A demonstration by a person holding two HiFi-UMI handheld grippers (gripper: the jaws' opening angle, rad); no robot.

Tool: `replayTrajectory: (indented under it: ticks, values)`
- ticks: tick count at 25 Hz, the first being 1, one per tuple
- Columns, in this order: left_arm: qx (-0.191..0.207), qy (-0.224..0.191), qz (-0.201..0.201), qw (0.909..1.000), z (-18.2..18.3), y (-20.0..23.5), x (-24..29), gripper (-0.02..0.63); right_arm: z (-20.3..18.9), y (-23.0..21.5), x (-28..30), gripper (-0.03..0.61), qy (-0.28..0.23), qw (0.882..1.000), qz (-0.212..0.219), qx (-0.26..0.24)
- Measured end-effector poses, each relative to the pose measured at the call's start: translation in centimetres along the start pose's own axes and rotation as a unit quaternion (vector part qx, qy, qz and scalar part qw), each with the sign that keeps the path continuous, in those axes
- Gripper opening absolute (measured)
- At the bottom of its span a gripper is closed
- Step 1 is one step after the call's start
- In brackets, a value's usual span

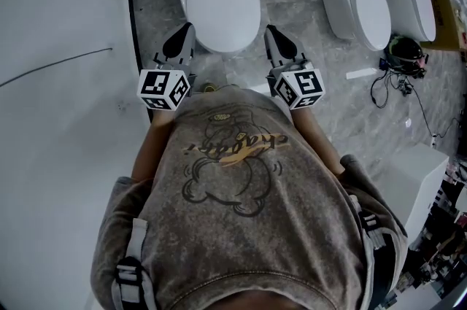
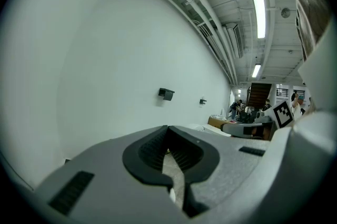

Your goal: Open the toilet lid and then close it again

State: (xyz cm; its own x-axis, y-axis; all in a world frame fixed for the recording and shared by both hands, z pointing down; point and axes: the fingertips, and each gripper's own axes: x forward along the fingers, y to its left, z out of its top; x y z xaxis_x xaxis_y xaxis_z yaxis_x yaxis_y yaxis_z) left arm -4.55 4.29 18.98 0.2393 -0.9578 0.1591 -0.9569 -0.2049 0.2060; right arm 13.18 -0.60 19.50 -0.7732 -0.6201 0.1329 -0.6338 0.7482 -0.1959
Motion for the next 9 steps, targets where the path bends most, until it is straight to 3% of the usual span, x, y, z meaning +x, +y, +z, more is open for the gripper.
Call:
replayTrajectory:
  ticks: [9]
  values:
    - [-0.004,0.0,0.001,1.0,-0.15,-0.81,-0.15,0.009,-0.16,-0.27,-0.88,0.026,-0.001,1.0,-0.002,0.003]
